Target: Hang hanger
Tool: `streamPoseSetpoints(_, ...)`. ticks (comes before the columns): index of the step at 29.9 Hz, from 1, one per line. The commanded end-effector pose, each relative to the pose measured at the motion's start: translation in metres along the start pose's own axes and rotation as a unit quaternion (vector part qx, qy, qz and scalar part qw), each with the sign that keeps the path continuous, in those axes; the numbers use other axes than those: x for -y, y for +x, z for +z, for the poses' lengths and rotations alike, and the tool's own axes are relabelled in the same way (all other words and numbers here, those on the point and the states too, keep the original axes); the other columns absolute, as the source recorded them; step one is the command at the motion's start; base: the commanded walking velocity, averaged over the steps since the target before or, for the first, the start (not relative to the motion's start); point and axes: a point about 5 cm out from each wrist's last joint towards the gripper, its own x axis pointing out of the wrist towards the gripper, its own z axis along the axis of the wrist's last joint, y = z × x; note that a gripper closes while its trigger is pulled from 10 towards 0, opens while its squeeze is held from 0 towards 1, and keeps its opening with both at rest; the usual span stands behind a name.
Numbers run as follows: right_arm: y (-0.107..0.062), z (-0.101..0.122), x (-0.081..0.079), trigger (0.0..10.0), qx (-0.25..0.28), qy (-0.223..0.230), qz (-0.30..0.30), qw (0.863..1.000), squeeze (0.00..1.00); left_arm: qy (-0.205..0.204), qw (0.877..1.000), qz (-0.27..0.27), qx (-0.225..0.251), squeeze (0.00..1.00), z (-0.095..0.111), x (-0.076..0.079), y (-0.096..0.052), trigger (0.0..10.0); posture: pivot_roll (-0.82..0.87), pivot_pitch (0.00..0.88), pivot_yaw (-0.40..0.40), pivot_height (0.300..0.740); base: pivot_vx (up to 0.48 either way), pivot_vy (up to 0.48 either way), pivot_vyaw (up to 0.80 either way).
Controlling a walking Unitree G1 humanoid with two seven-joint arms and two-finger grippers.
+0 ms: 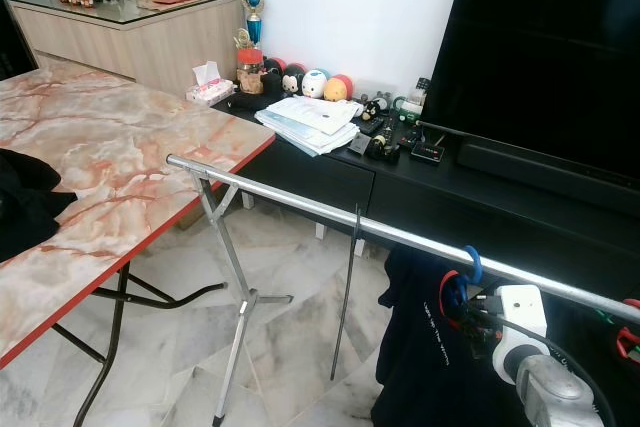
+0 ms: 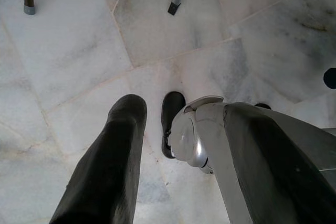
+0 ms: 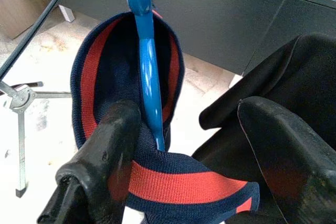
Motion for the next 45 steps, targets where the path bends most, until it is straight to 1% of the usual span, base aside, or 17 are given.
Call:
streamPoseSetpoints(1,0.006,0.007,-0.003,10.0,0.008,-0.004,-0.001,1.000,0.00,-0.007,1.000,0.001,-0.006,0.00,-0.003,0.000,-0.001,10.0,0.08,0.000,-0.029,0.740,0.000,0.000,0.00)
streamPoseSetpoints(3,0.012,0.009,-0.008,10.0,0.008,-0.003,0.005,1.000,0.00,-0.007,1.000,0.001,-0.006,0.00,-0.003,0.000,-0.001,10.0,0.08,0.000,-0.029,0.740,0.000,0.000,0.00)
streamPoseSetpoints(4,0.012,0.009,-0.008,10.0,0.008,-0.003,0.005,1.000,0.00,-0.007,1.000,0.001,-0.006,0.00,-0.003,0.000,-0.001,10.0,0.08,0.000,-0.029,0.740,0.000,0.000,0.00)
streamPoseSetpoints(5,0.016,0.009,-0.012,10.0,0.004,-0.006,0.012,1.000,0.00,-0.007,1.000,0.001,-0.006,0.00,-0.003,0.000,-0.001,10.0,0.09,0.000,-0.031,0.740,0.000,0.000,0.00)
streamPoseSetpoints(8,0.022,0.013,-0.019,10.0,0.004,-0.009,0.024,1.000,0.00,-0.008,1.000,0.002,-0.005,0.00,-0.003,0.000,0.000,10.0,0.09,0.000,-0.032,0.740,0.000,0.000,0.00)
streamPoseSetpoints(12,0.029,0.016,-0.026,10.0,-0.002,-0.018,0.044,0.999,0.00,-0.009,1.000,0.003,-0.005,0.00,-0.002,0.000,0.000,10.0,0.10,0.000,-0.033,0.740,0.000,0.000,0.00)
streamPoseSetpoints(14,0.030,0.017,-0.027,10.0,-0.004,-0.021,0.046,0.999,0.00,-0.009,1.000,0.003,-0.005,0.00,-0.002,0.000,0.000,10.0,0.10,0.000,-0.033,0.740,0.000,0.000,0.00)
streamPoseSetpoints(18,0.036,0.020,-0.025,10.0,-0.004,-0.033,0.026,0.999,0.00,-0.010,1.000,0.003,-0.004,0.00,-0.002,0.000,0.000,10.0,0.11,0.000,-0.034,0.740,0.000,0.000,0.00)
streamPoseSetpoints(24,0.039,0.030,-0.023,10.0,0.012,-0.028,0.014,0.999,0.00,-0.011,1.000,0.003,-0.004,0.00,-0.003,0.000,0.000,10.0,0.11,0.000,-0.034,0.740,0.000,0.000,0.00)
streamPoseSetpoints(32,0.042,0.033,-0.015,10.0,0.018,-0.015,-0.014,1.000,0.00,-0.012,1.000,0.004,-0.003,0.00,-0.003,0.000,-0.001,10.0,0.12,0.000,-0.035,0.740,0.000,0.000,0.00)
streamPoseSetpoints(36,0.042,0.031,-0.013,10.0,0.011,-0.018,-0.027,0.999,0.00,-0.013,1.000,0.004,-0.003,0.00,-0.003,0.000,-0.001,10.0,0.12,0.000,-0.034,0.740,0.000,0.000,0.00)
streamPoseSetpoints(37,0.041,0.030,-0.009,10.0,0.007,-0.016,-0.043,0.999,0.00,-0.013,1.000,0.004,-0.003,0.00,-0.003,0.000,-0.001,10.0,0.12,0.000,-0.035,0.740,0.000,0.000,0.00)
streamPoseSetpoints(39,0.041,0.028,-0.006,10.0,0.004,-0.015,-0.055,0.998,0.00,-0.013,1.000,0.004,-0.003,0.00,-0.003,0.000,-0.001,10.0,0.12,0.000,-0.032,0.740,0.000,0.000,0.00)
streamPoseSetpoints(40,0.040,0.025,-0.003,10.0,0.001,-0.010,-0.069,0.998,0.00,-0.013,1.000,0.004,-0.004,0.00,-0.003,0.000,-0.001,10.0,0.12,0.000,-0.034,0.740,0.000,0.000,0.00)
streamPoseSetpoints(45,0.038,0.022,-0.001,10.0,0.000,0.003,-0.091,0.996,0.00,-0.012,1.000,0.004,-0.004,0.00,-0.003,0.000,-0.001,10.0,0.11,0.000,-0.033,0.740,0.000,0.000,0.00)
